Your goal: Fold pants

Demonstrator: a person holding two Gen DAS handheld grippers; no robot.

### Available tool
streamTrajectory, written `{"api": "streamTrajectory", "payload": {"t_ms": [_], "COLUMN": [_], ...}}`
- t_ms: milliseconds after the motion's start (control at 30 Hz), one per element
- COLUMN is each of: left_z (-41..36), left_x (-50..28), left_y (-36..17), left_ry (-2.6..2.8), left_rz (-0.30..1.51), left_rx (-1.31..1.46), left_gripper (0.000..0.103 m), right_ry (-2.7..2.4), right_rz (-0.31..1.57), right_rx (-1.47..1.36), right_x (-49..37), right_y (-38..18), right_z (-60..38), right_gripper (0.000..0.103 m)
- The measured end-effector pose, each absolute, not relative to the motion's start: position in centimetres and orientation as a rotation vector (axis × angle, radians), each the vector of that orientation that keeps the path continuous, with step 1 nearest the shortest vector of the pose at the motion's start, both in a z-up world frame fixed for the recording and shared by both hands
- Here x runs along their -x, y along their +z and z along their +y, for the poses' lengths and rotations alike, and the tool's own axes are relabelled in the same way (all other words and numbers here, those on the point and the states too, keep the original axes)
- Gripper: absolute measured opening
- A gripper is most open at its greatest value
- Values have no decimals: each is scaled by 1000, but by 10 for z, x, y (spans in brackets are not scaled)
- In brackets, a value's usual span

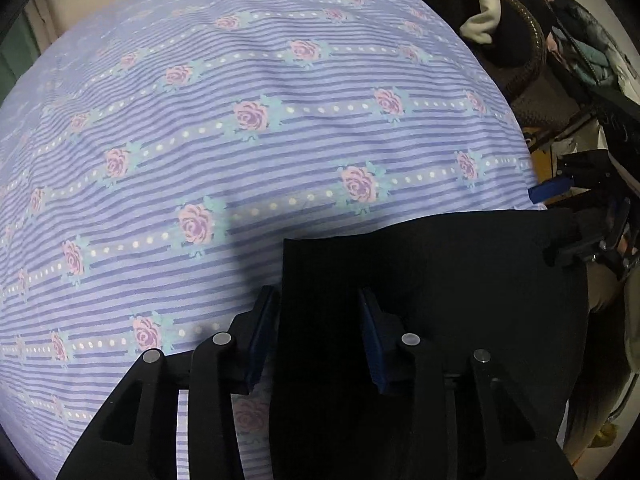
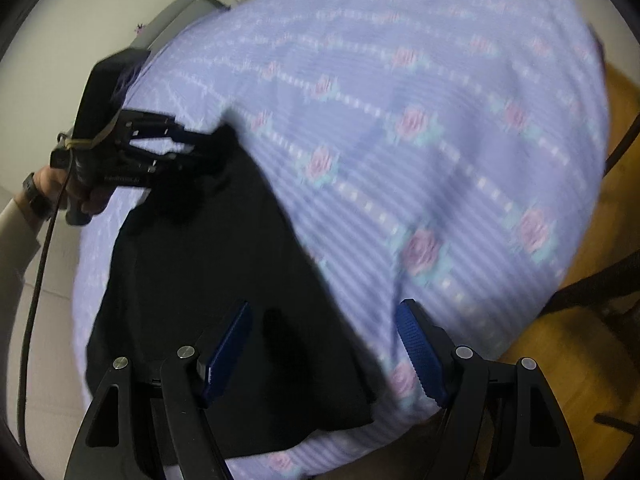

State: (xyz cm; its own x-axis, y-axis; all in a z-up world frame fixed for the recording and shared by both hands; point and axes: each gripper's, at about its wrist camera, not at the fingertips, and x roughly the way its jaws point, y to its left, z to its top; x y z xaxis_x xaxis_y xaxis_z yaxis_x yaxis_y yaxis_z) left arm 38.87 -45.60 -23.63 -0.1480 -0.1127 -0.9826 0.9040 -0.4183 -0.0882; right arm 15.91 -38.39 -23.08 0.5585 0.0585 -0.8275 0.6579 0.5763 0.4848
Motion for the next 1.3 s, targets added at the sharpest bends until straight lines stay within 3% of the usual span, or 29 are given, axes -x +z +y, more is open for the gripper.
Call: {"api": "streamTrajectory", "payload": {"t_ms": [67,167,233,267,333,400,600,900,1300], "left_z": [-455,-449,-448,-445,-441,-437,-432,-398,-242], "left_x": [-386,-378,-369,-367,-364,-364,-365,-397,-437], "left_y": [-237,-237,-241,-240,-237,-232,-214,-153,-66], "left_ry": [-1669,-1678,-1687,-1692,-1699,-1707,-1700,-1671,-1509], "left_rz": [954,928,911,910,897,887,845,760,702], "left_rx": [-1347,-1372,-1389,-1388,-1377,-1354,-1334,-1284,-1118], "left_gripper": [38,22,9,7,6,6,5,5,5], "right_ry": [-374,-334,-306,-292,-254,-211,-208,-161,105], "right_rz": [945,951,958,964,969,981,945,839,771], "right_rx": [-894,-896,-900,-905,-914,-923,-903,-819,-695], "right_x": [-162,-162,-161,-162,-164,-166,-169,-174,-215], "right_y": [-233,-233,-234,-235,-235,-234,-224,-165,-97], "right_z": [-379,-371,-367,-367,-365,-359,-349,-321,-202], "right_gripper": [76,73,52,46,21,12,7,7,7]}}
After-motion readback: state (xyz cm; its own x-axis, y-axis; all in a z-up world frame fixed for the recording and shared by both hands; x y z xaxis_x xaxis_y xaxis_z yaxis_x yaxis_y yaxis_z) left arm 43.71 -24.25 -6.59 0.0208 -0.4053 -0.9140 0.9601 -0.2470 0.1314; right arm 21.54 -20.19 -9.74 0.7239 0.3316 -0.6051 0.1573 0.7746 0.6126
